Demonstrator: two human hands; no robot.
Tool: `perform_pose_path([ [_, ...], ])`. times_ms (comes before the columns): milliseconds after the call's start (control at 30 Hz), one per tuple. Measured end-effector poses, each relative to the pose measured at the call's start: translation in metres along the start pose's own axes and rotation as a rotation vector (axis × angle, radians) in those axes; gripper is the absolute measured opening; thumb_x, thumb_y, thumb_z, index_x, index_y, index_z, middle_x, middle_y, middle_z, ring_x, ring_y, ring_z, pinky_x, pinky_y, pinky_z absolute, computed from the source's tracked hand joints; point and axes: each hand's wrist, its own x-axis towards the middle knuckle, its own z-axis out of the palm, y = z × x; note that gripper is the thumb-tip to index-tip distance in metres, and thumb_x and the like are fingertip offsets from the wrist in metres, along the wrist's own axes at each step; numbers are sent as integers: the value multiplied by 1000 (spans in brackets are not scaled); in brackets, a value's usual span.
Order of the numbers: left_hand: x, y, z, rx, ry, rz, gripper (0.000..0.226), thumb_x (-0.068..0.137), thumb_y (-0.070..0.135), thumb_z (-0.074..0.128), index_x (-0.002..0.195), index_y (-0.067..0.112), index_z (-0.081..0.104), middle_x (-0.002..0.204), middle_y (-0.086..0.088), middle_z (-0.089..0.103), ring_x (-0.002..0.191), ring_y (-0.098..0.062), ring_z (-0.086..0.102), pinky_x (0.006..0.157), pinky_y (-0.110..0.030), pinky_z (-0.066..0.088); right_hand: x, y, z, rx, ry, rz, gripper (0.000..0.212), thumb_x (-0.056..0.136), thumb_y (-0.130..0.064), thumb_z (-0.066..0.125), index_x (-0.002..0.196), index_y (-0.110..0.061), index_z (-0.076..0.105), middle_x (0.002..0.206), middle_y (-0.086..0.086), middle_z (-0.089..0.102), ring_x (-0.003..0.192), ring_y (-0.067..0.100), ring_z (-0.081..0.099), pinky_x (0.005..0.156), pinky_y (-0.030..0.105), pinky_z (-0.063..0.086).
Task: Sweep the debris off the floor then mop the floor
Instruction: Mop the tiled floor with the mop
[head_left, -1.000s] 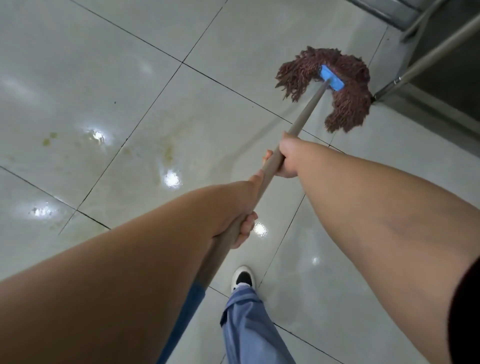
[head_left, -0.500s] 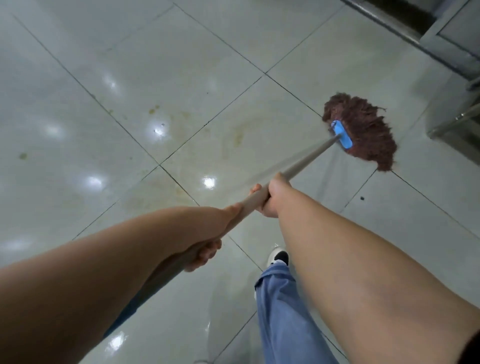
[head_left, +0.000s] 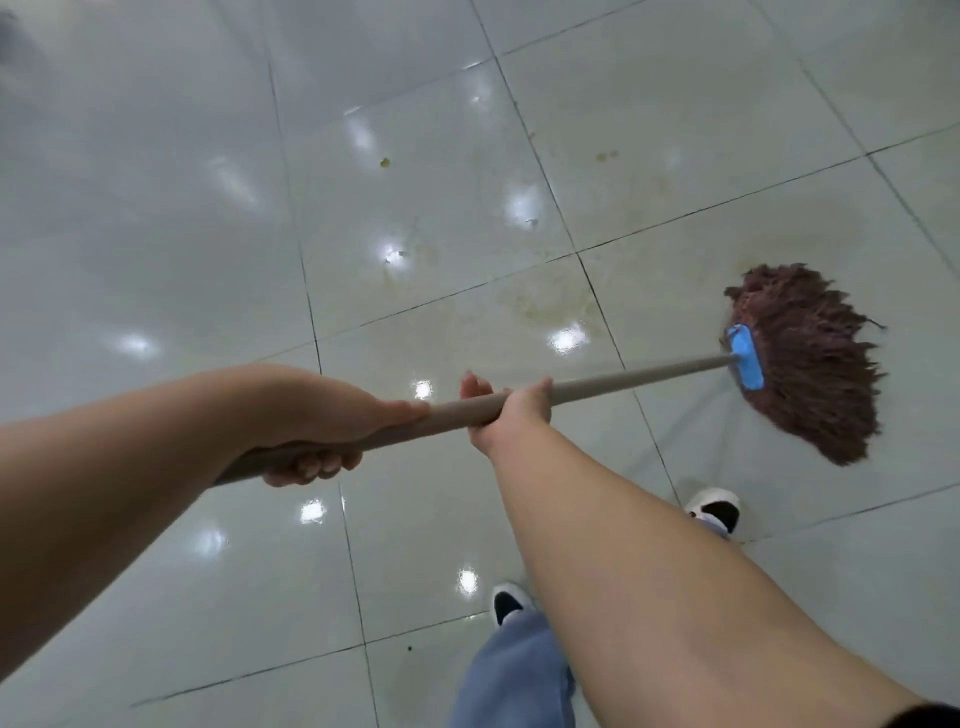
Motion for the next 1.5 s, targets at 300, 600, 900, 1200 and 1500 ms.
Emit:
perform_pose_path([
  [300,17,22,19,-27,-94,4,72,74,82,30,65,12,41,33,3,35,26,-13,32,42,-11,29,21,-20,-9,-73,132,-5,46,94,-53,38,77,-11,36,31,1,41,19,13,35,36,15,41],
  [600,8,214,-10,-23,-148,104,70,78,78,27,68,11,42,28,2,35,21,-13,31,41,-8,34,47,-215,1,-3,147,-118,43,95,-52,38,80,-12,36,36,3,41,20,12,36,37,14,41],
  [900,-4,441,31,-184,-336,404,72,77,78,34,78,7,44,50,-4,34,36,-15,28,39,-12,26,85,-446,-47,-148,375,-303,47,99,-49,28,70,-13,33,29,1,37,21,10,34,37,10,40],
  [1200,45,414,5,-145,-309,458,62,85,71,32,95,12,50,55,-2,34,40,-13,28,40,-12,24,113,-422,-25,-182,415,-289,40,99,-45,36,82,-9,36,69,11,46,51,17,45,34,22,47],
  [1500,123,210,-89,-65,-235,306,64,77,79,32,65,16,37,27,6,33,19,-11,28,38,-5,31,128,-211,72,-218,261,-196,49,99,-49,29,86,-3,38,60,9,45,49,19,44,34,27,47],
])
